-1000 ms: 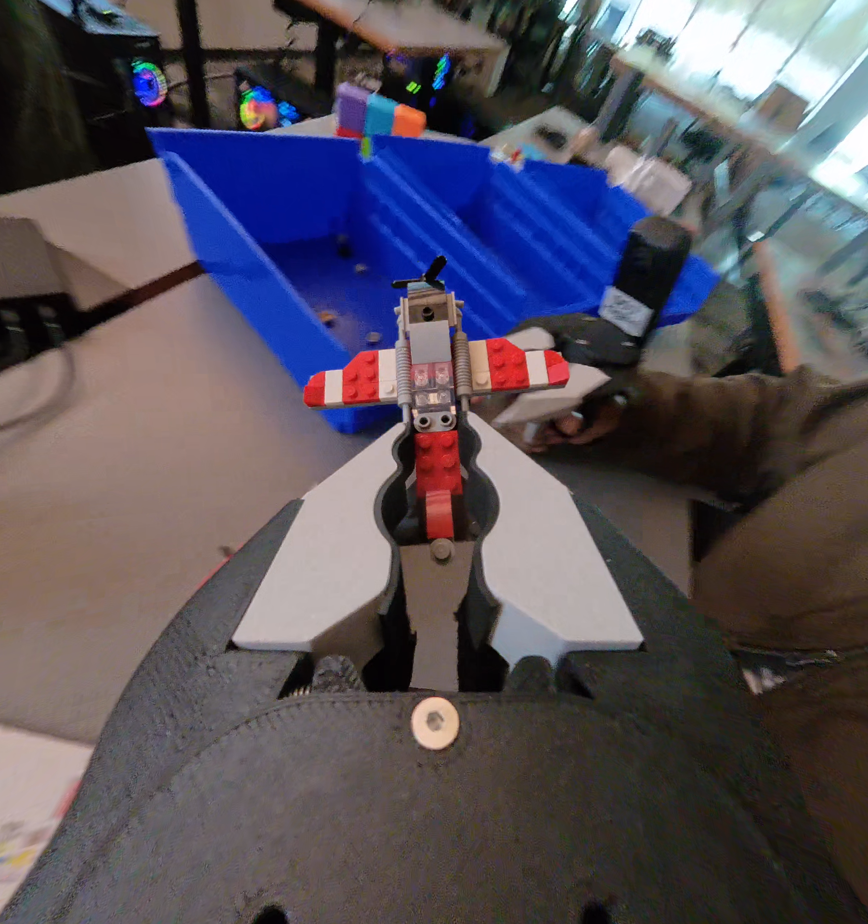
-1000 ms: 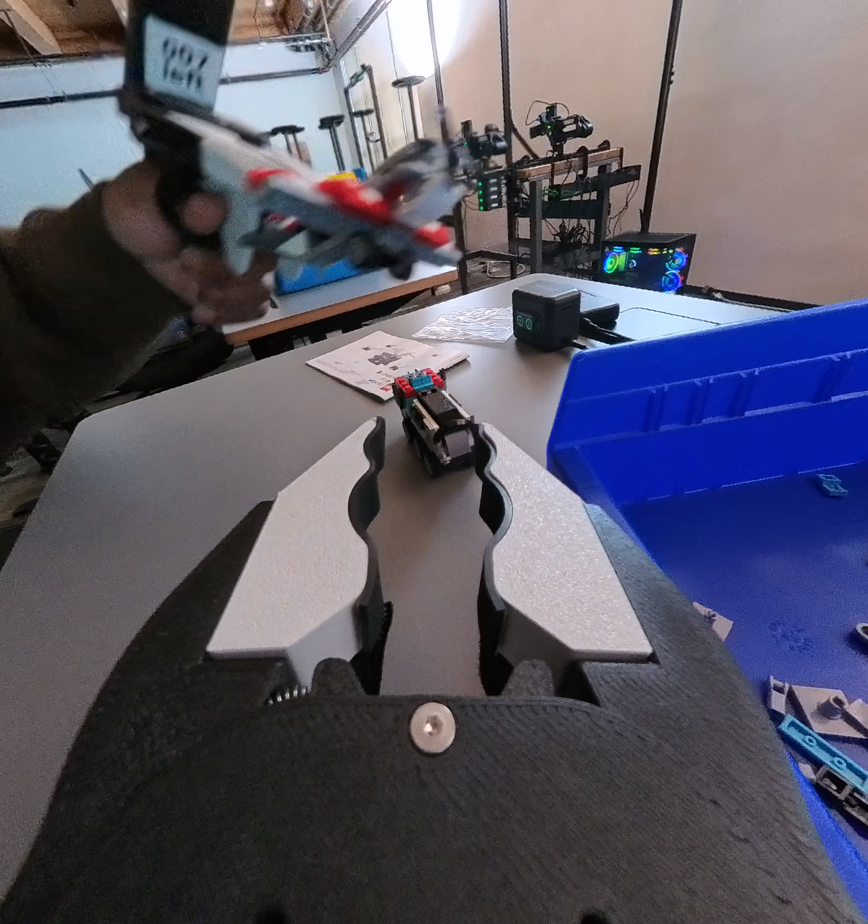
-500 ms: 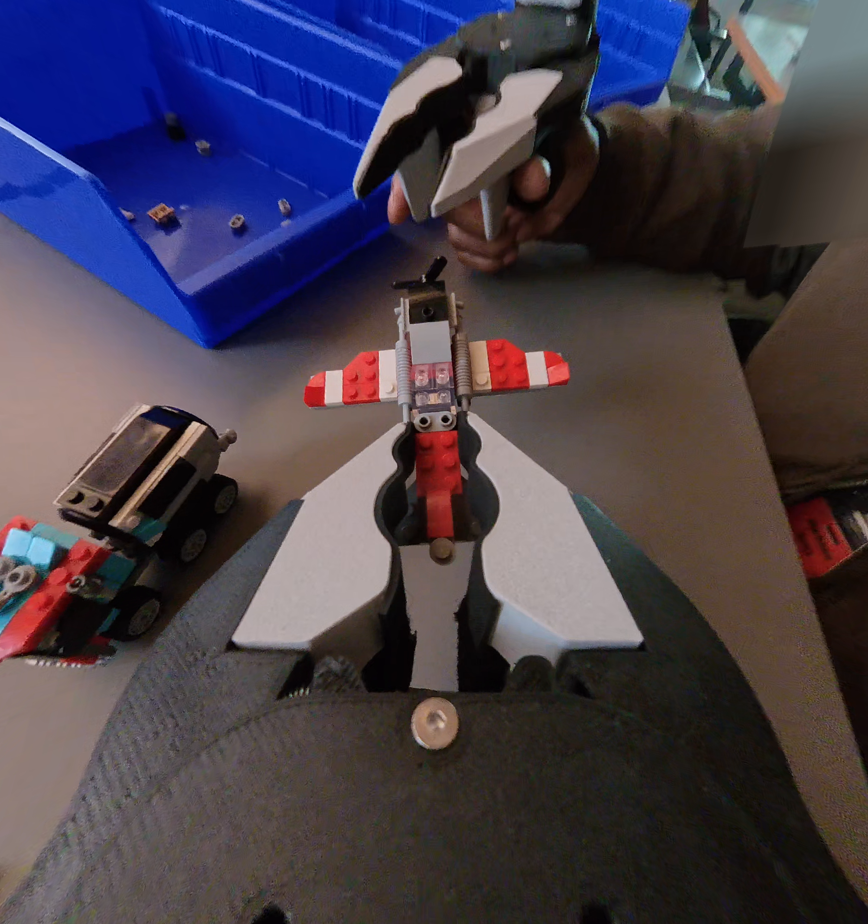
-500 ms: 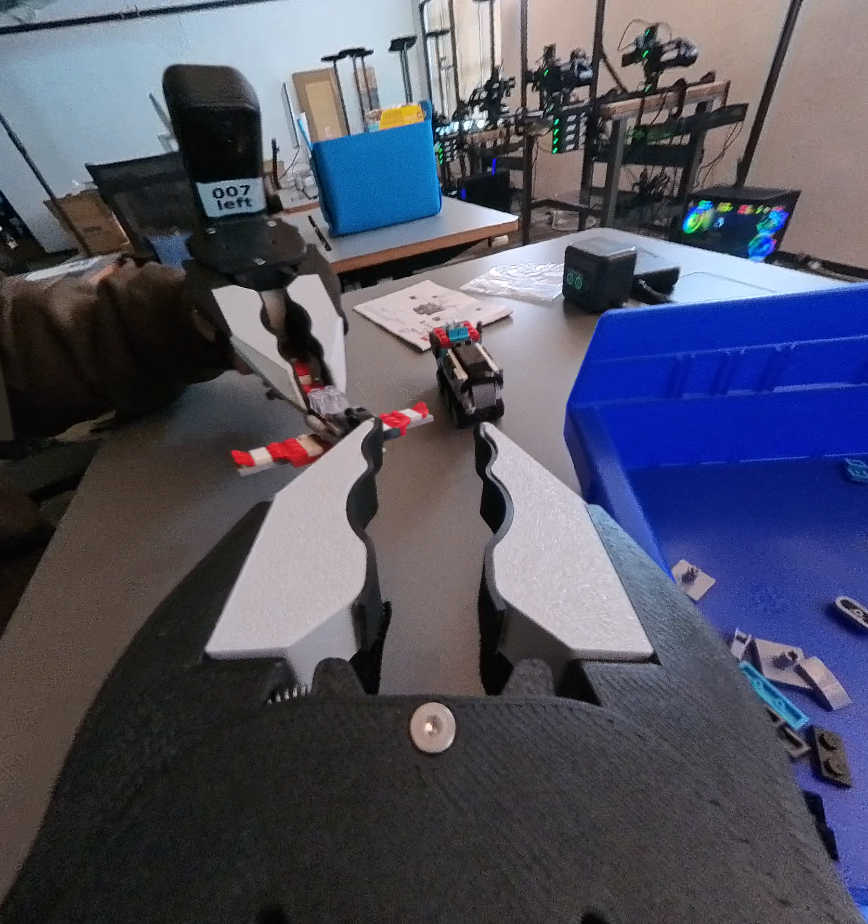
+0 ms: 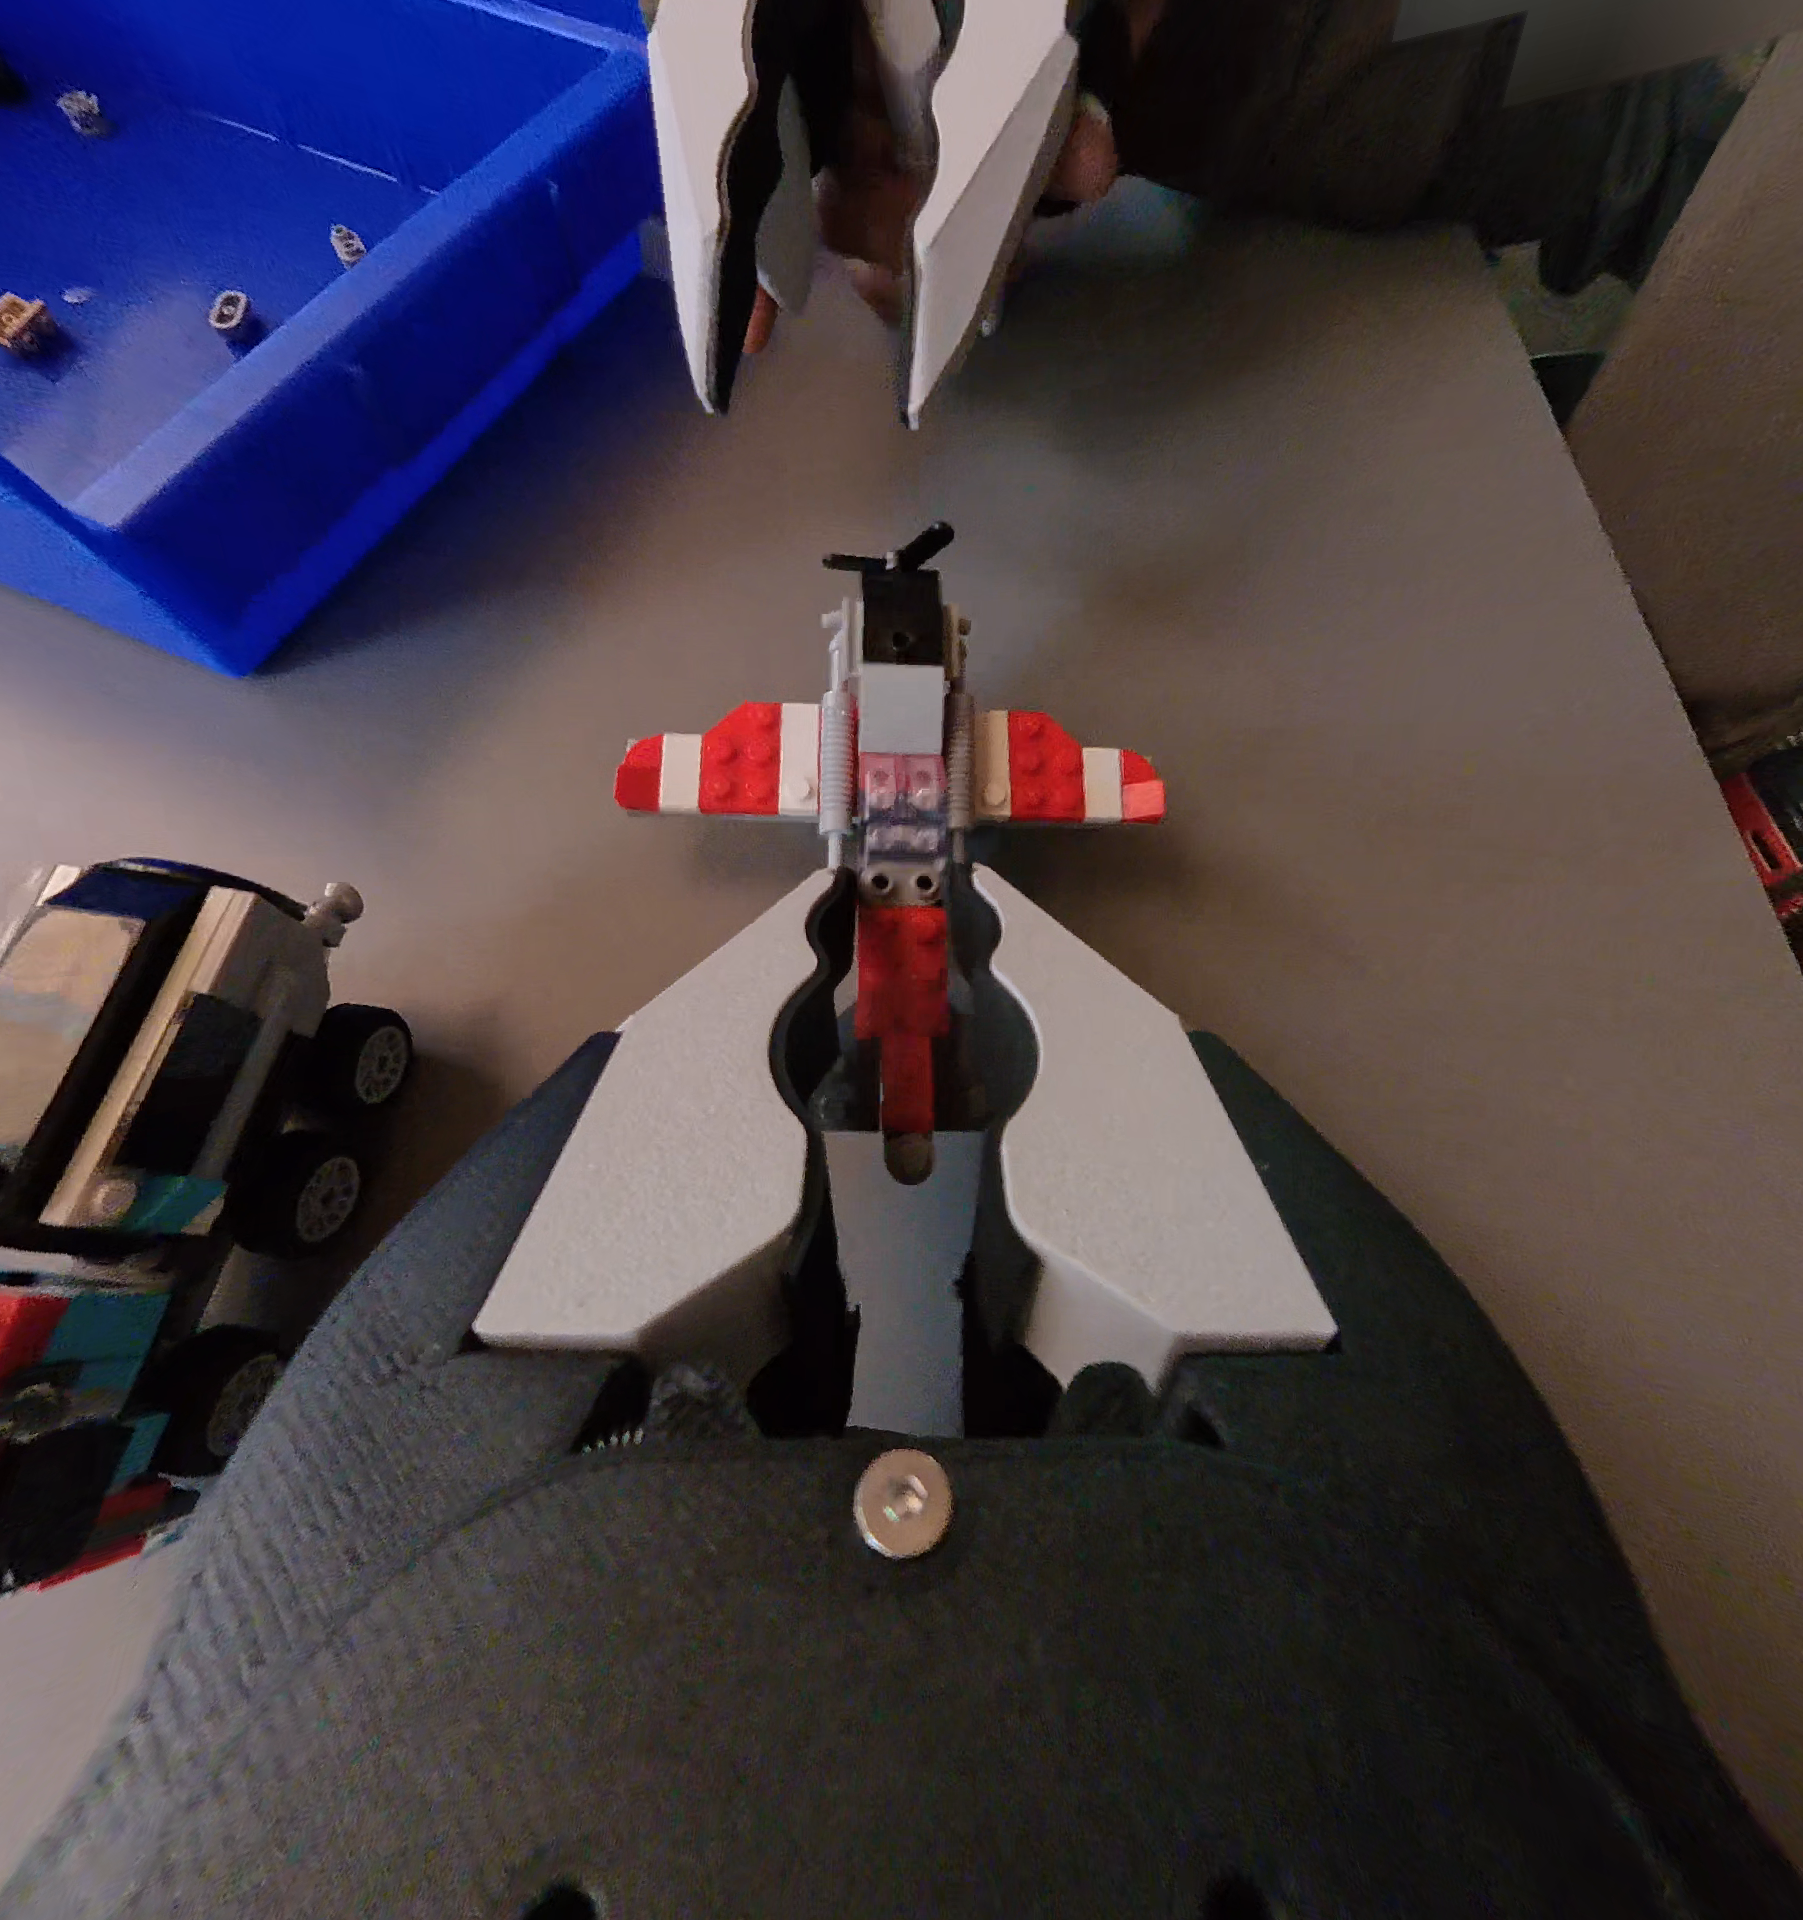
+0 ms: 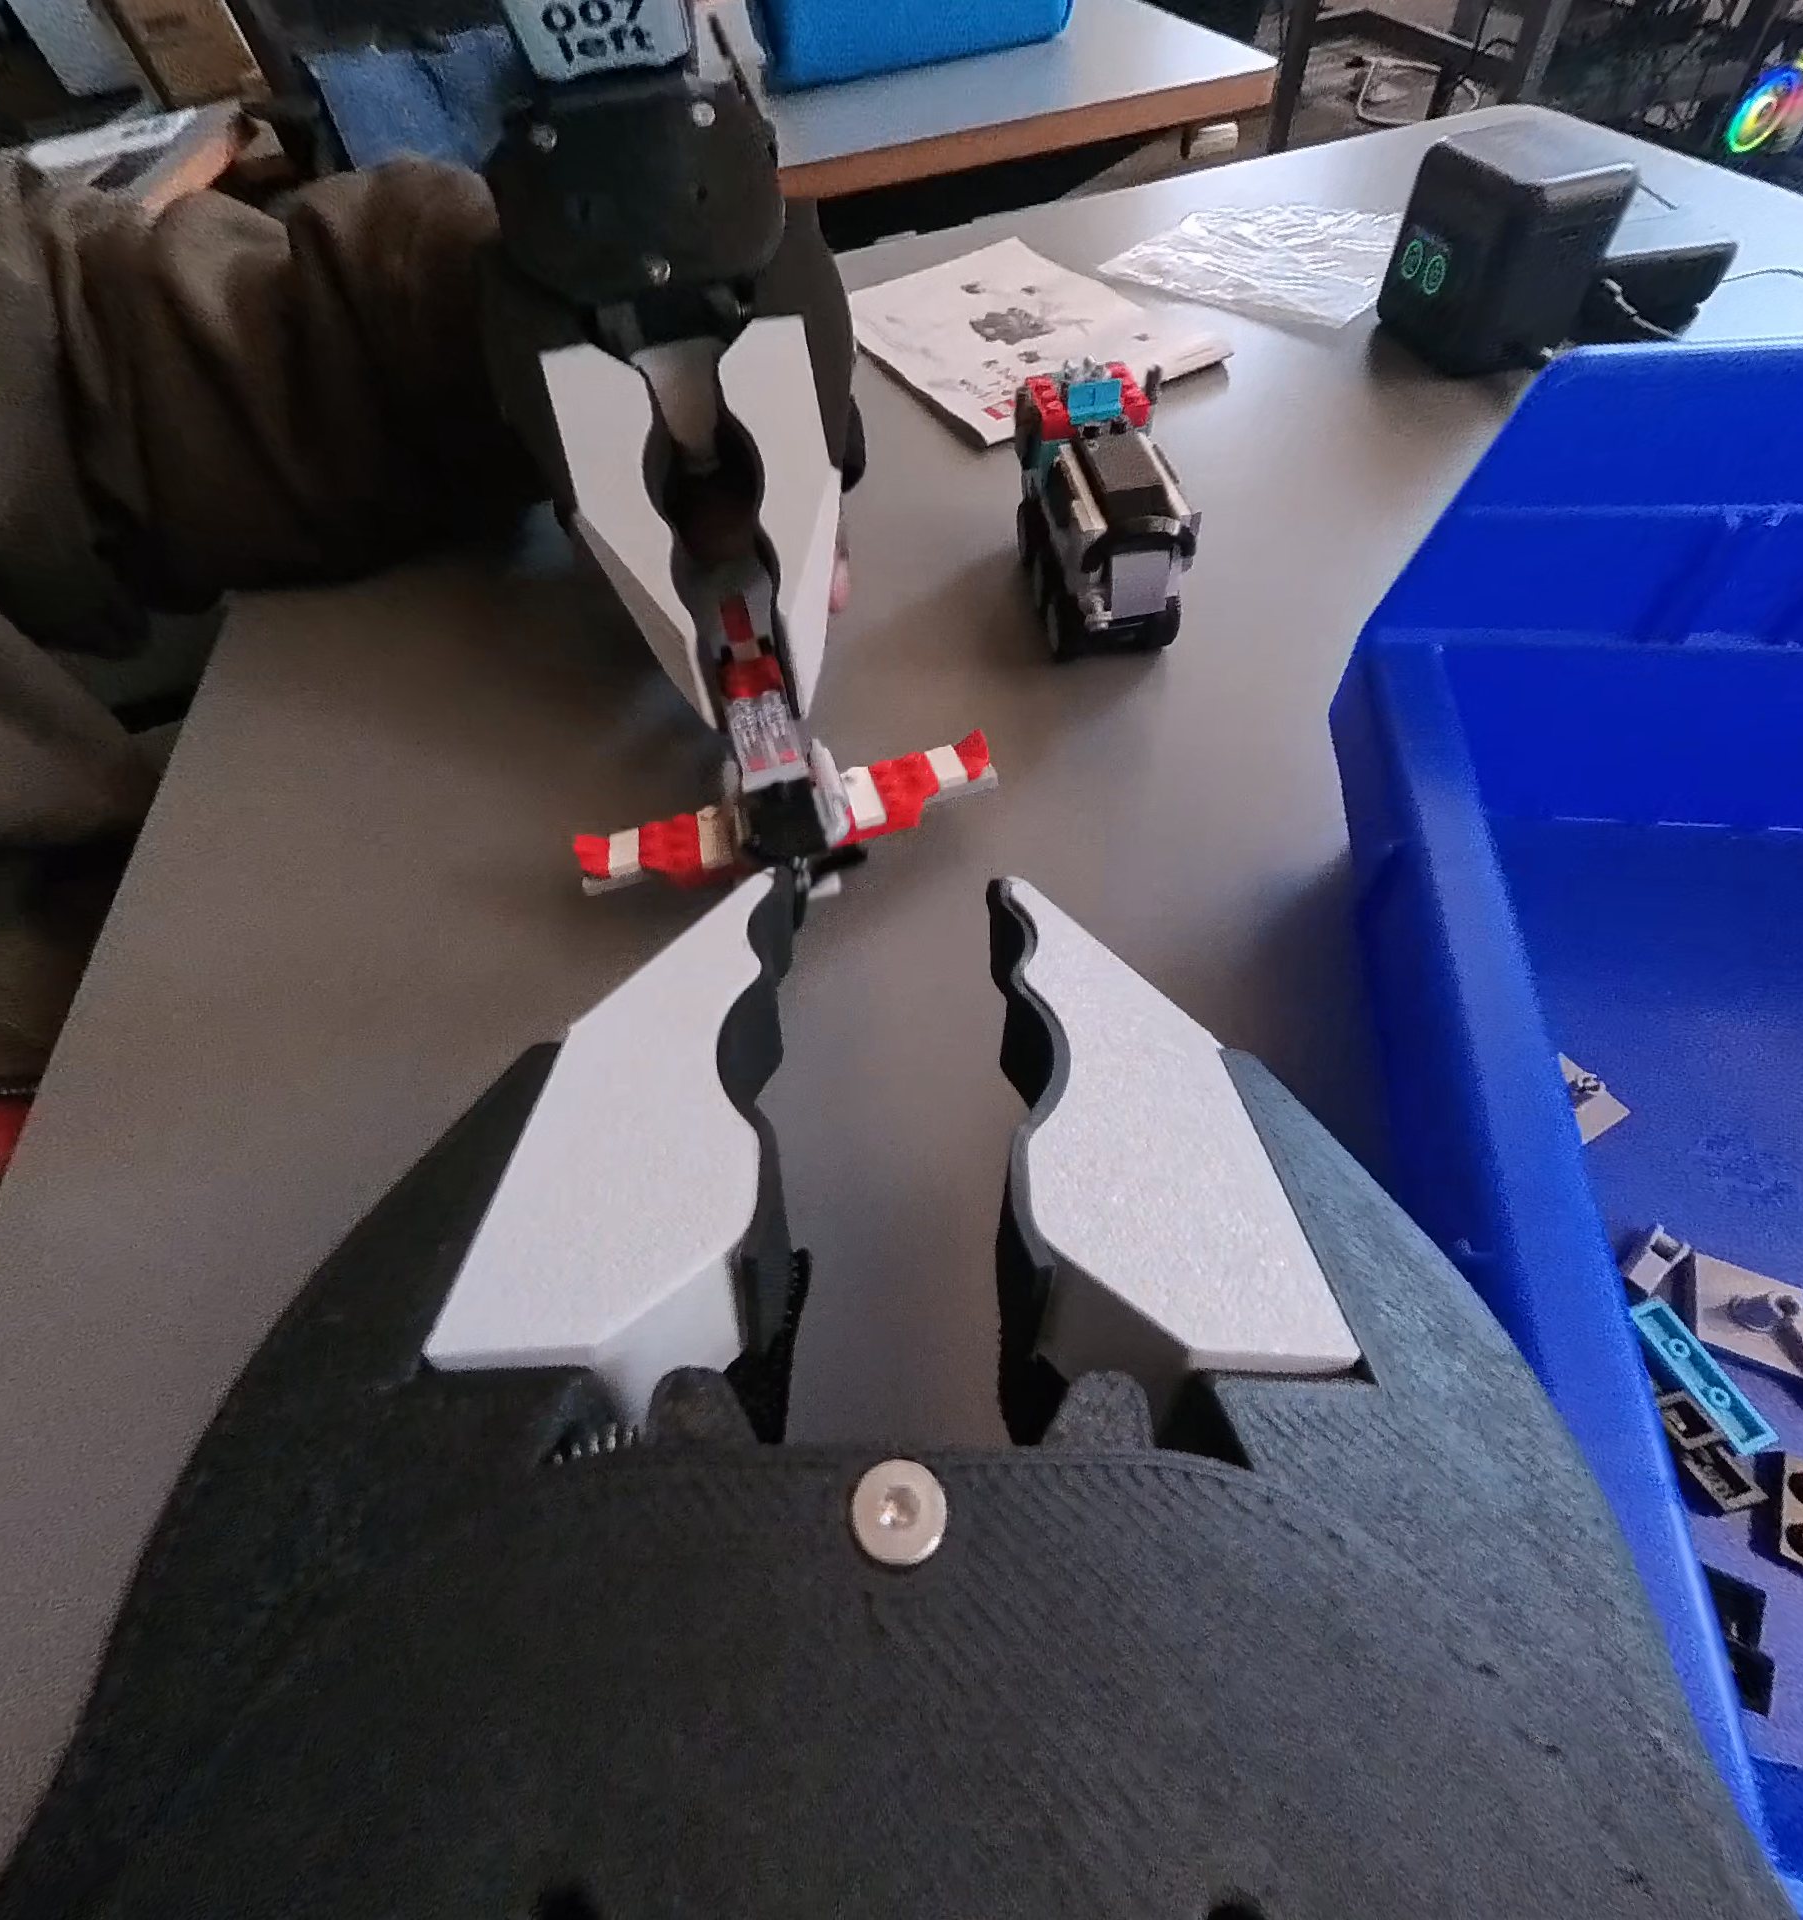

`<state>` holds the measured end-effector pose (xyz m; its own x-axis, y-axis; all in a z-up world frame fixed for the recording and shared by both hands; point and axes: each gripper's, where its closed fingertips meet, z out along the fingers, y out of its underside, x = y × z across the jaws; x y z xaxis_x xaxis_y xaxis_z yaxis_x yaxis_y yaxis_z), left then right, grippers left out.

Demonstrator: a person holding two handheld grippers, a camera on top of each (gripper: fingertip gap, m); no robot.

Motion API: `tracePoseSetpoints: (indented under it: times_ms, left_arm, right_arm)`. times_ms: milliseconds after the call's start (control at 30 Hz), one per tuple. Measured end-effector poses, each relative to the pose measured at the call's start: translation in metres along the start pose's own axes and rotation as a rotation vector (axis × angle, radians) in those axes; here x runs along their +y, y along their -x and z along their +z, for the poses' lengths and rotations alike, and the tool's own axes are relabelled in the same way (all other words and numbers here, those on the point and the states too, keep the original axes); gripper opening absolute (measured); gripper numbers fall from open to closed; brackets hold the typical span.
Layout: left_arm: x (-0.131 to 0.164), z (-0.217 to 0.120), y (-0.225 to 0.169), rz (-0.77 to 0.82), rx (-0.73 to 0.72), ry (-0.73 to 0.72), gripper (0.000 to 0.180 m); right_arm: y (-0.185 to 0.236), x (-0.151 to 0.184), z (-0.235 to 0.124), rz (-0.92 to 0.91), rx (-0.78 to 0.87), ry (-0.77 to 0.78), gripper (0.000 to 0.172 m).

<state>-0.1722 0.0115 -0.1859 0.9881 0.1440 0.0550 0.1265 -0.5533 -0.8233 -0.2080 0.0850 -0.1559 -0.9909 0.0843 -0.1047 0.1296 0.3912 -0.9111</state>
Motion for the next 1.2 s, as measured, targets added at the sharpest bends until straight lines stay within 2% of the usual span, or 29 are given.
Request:
tracePoseSetpoints:
  times_ms: [133,300,533,633,800,1033,1200]
  left_arm:
    - [-0.005,-0.019,-0.003,-0.028,0.02,-0.077,0.035]
    - [0.0,-0.042,0.015,-0.068,-0.059,-0.098,0.053]
    - [-0.006,-0.084,0.083,-0.092,-0.379,-0.158,0.053]
    - [0.012,-0.099,0.111,-0.15,-0.47,-0.103,0.054]
    - [0.033,-0.089,0.111,-0.225,-0.428,-0.049,0.057]
    - [0.021,-0.067,0.099,-0.192,-0.369,-0.034,0.054]
    - [0.019,-0.067,0.102,-0.199,-0.379,-0.059,0.054]
  right_arm:
    - [0.001,0.001,0.001,-0.01,0.001,0.01,0.039]
    - [0.0,0.001,0.0,0.002,-0.003,0.002,0.038]
    - [-0.002,-0.001,-0.001,0.02,-0.006,-0.008,0.038]
    - [-0.002,-0.001,-0.001,0.025,-0.007,-0.01,0.038]
    - [-0.002,-0.001,-0.001,0.03,-0.011,-0.012,0.038]
    - [-0.002,-0.001,-0.001,0.03,-0.011,-0.011,0.038]
    - [-0.002,0.0,-0.001,0.029,-0.01,-0.009,0.038]
